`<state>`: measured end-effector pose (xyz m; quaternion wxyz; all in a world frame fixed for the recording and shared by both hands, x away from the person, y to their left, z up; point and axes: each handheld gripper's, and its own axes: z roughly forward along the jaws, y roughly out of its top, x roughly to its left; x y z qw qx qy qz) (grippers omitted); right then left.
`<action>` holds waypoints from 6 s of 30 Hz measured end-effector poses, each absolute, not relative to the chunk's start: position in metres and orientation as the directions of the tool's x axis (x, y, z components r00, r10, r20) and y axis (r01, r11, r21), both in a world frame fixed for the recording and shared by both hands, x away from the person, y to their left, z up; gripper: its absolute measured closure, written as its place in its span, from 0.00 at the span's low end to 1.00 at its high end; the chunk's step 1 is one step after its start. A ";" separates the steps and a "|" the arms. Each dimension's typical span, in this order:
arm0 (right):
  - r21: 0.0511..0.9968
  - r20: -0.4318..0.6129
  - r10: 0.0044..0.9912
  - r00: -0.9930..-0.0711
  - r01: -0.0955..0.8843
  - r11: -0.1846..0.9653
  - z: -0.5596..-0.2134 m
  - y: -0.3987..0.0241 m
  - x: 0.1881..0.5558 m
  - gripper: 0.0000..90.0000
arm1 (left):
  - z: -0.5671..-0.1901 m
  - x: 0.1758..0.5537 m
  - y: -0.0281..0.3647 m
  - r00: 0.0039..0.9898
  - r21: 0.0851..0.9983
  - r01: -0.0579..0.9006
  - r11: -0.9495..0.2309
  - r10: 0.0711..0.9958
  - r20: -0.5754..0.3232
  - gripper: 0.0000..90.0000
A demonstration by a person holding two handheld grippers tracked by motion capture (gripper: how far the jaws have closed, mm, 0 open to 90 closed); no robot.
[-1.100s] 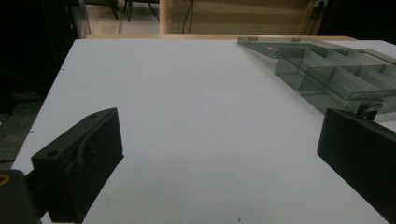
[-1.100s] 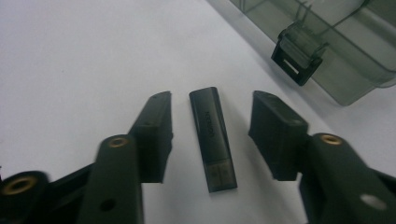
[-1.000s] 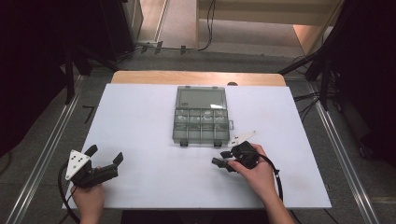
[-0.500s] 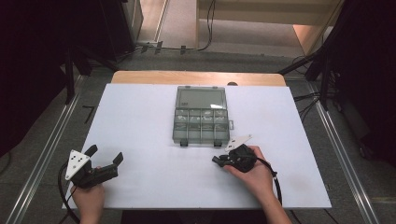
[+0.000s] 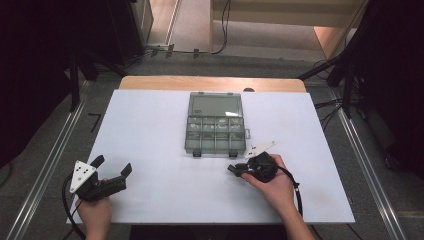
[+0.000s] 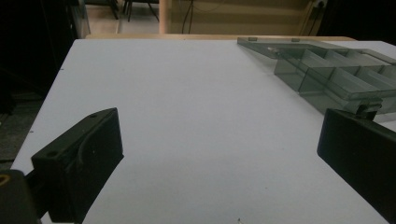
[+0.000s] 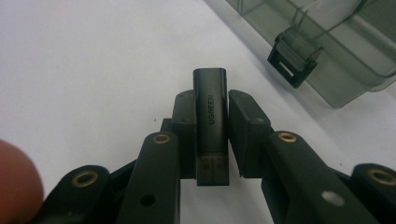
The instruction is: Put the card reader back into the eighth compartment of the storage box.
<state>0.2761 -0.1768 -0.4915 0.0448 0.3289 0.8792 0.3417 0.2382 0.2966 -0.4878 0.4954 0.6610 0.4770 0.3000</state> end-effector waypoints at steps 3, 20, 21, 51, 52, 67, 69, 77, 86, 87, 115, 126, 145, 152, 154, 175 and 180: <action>0.642 0.146 0.607 -0.781 0.542 0.542 -0.487 -0.178 0.277 0.79 | -0.488 0.238 0.297 0.365 0.941 0.333 -0.054 0.928 -0.076 0.00; 0.663 0.141 0.604 -0.784 0.528 0.530 -0.469 -0.181 0.281 0.79 | -0.488 0.238 0.297 0.365 0.941 0.334 -0.053 0.928 -0.077 0.00; 0.663 0.142 0.605 -0.783 0.529 0.530 -0.468 -0.181 0.282 0.79 | -0.488 0.238 0.297 0.365 0.941 0.334 -0.053 0.928 -0.077 0.00; 0.683 0.127 0.615 -0.779 0.518 0.515 -0.445 -0.189 0.294 0.79 | -0.488 0.238 0.297 0.366 0.941 0.334 -0.050 0.927 -0.080 0.00; 0.682 0.128 0.616 -0.777 0.520 0.514 -0.445 -0.189 0.294 0.79 | -0.488 0.238 0.297 0.366 0.941 0.334 -0.050 0.927 -0.081 0.00; 0.691 0.129 0.633 -0.763 0.527 0.494 -0.439 -0.192 0.304 0.79 | -0.488 0.239 0.297 0.367 0.941 0.333 -0.051 0.927 -0.080 0.00; 0.694 0.132 0.635 -0.762 0.528 0.490 -0.439 -0.193 0.305 0.79 | -0.488 0.239 0.297 0.367 0.942 0.333 -0.051 0.927 -0.080 0.00; 0.696 0.134 0.646 -0.751 0.535 0.479 -0.439 -0.194 0.310 0.79 | -0.488 0.239 0.297 0.367 0.941 0.333 -0.051 0.927 -0.079 0.00; 0.694 0.137 0.657 -0.741 0.545 0.470 -0.440 -0.197 0.316 0.79 | -0.488 0.238 0.297 0.366 0.941 0.334 -0.052 0.927 -0.079 0.00; 0.693 0.139 0.658 -0.740 0.547 0.470 -0.440 -0.197 0.317 0.79 | -0.488 0.238 0.297 0.365 0.941 0.334 -0.052 0.928 -0.079 0.00; 0.690 0.155 0.706 -0.691 0.587 0.423 -0.450 -0.196 0.346 0.79 | -0.488 0.239 0.297 0.366 0.941 0.334 -0.052 0.927 -0.078 0.00; 0.702 0.160 0.744 -0.649 0.605 0.376 -0.458 -0.195 0.355 0.64 | -0.488 0.239 0.297 0.367 0.942 0.332 -0.050 0.927 -0.080 0.00; 0.774 0.177 0.763 -0.622 0.566 0.282 -0.457 -0.217 0.332 0.12 | -0.488 0.239 0.297 0.368 0.942 0.333 -0.050 0.927 -0.080 0.00; 0.791 0.179 0.776 -0.605 0.558 0.252 -0.459 -0.229 0.320 0.10 | -0.488 0.239 0.297 0.367 0.942 0.333 -0.050 0.927 -0.081 0.00; 0.798 0.183 0.777 -0.602 0.553 0.241 -0.460 -0.233 0.316 0.10 | -0.488 0.239 0.297 0.367 0.942 0.333 -0.050 0.927 -0.081 0.00; 0.833 0.172 0.793 -0.585 0.517 0.200 -0.473 -0.257 0.289 0.00 | -0.488 0.239 0.297 0.366 0.942 0.332 -0.047 0.927 -0.083 0.00; 0.843 0.168 0.801 -0.575 0.506 0.186 -0.474 -0.265 0.282 0.00 | -0.488 0.239 0.297 0.366 0.942 0.333 -0.048 0.927 -0.082 0.00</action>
